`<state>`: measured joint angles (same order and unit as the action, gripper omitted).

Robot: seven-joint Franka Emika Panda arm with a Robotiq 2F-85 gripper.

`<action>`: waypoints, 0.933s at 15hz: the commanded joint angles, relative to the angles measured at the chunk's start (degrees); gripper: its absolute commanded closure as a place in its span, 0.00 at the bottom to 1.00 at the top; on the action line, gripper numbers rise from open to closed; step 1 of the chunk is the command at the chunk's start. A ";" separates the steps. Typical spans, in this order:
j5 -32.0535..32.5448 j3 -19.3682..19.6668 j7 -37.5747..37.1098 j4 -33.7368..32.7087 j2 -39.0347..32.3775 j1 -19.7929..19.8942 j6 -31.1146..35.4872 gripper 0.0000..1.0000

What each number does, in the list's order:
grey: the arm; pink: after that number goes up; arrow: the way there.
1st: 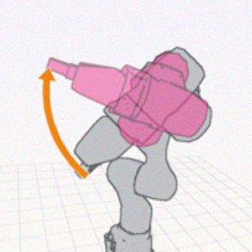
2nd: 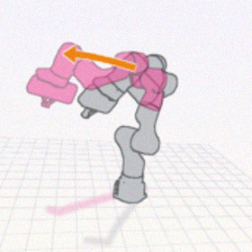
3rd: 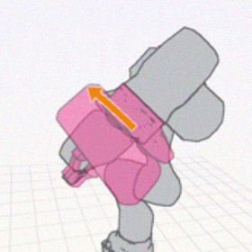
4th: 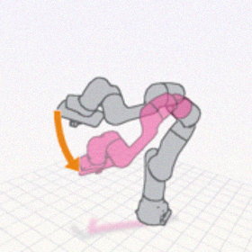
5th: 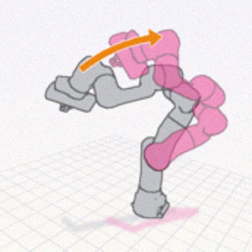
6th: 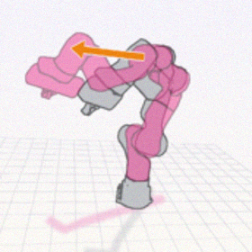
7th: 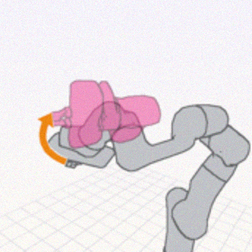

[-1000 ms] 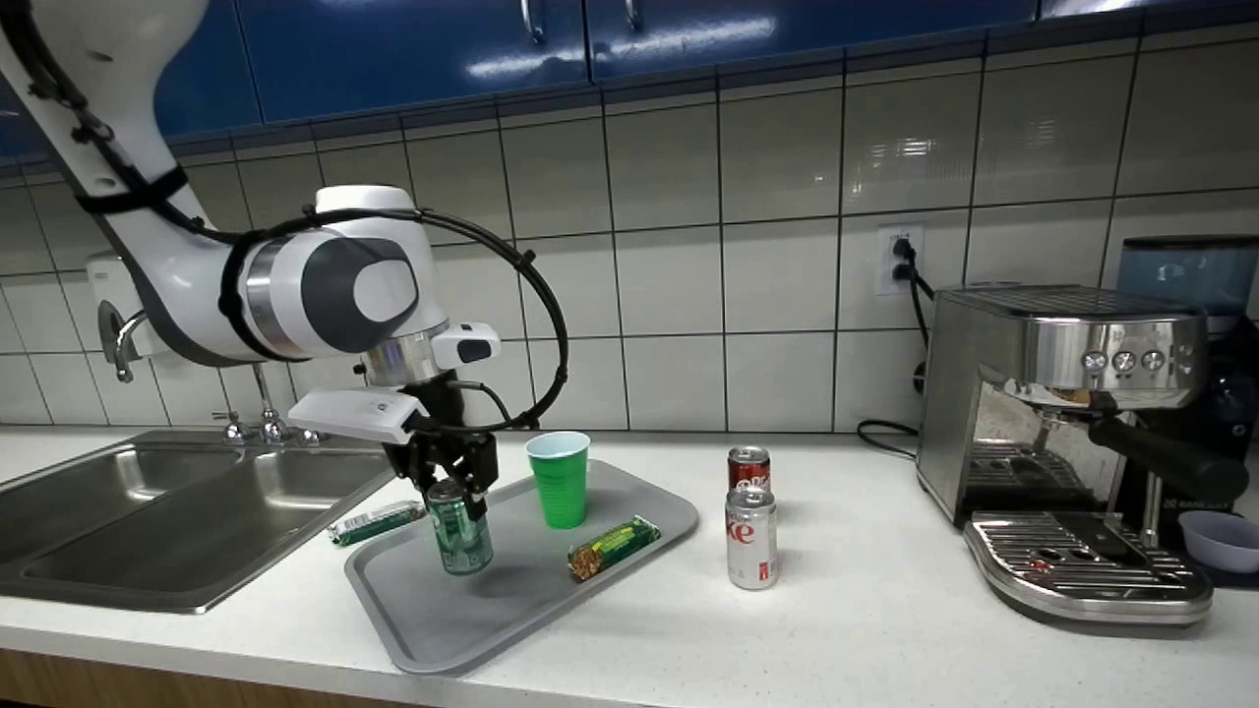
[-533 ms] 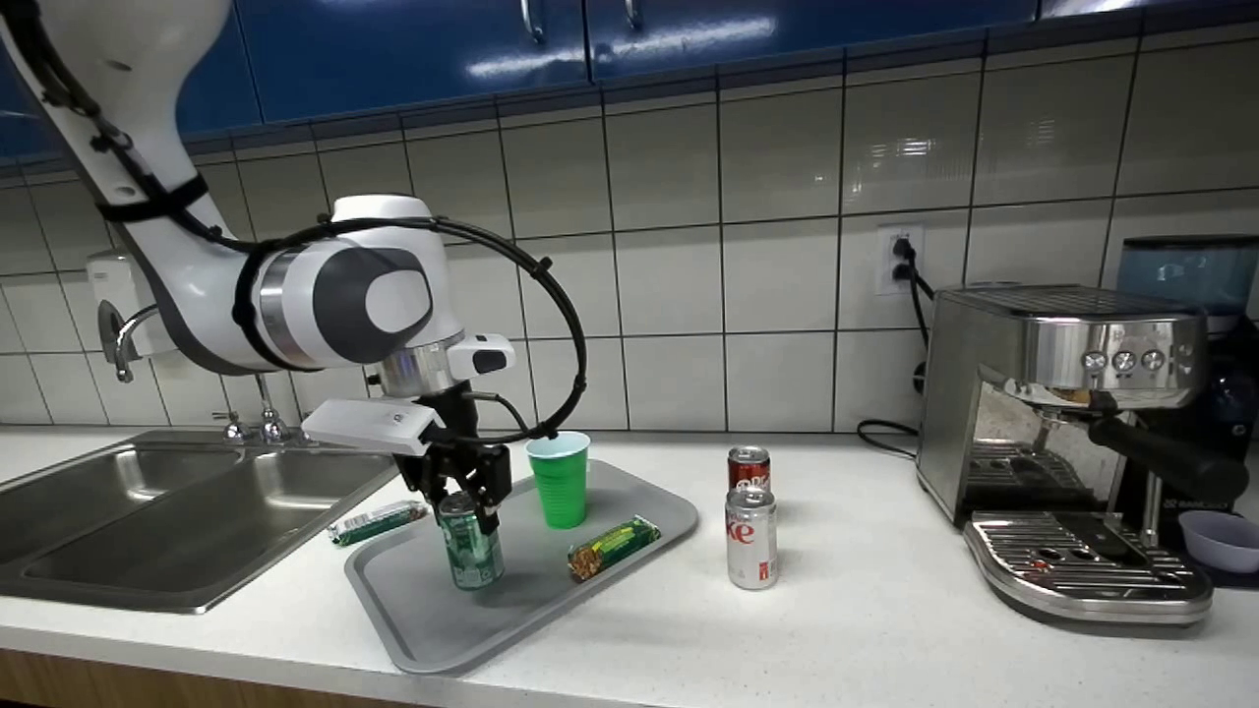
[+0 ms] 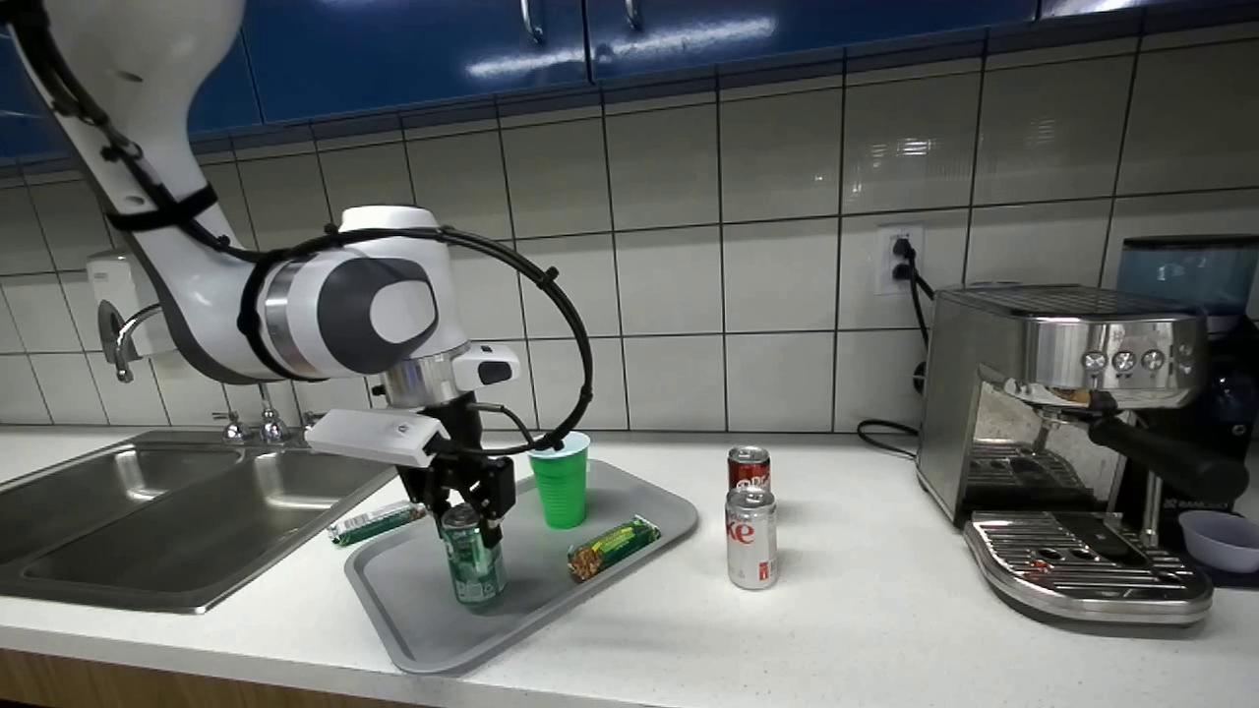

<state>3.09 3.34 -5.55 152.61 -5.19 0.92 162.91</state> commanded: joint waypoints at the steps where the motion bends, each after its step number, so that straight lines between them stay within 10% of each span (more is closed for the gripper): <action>1: -0.47 0.13 1.93 0.28 0.82 0.79 -0.18 0.62; 2: -0.52 0.18 1.97 0.31 0.87 0.79 -0.27 0.62; 3: -0.50 0.24 1.98 0.36 0.94 0.78 -0.38 0.15; 5: -0.44 0.30 1.88 0.58 1.23 0.75 -0.30 0.05; 14: -1.69 -0.61 2.40 1.60 5.05 0.31 -0.60 0.00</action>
<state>3.07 3.59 -5.34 152.70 -3.92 0.91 162.91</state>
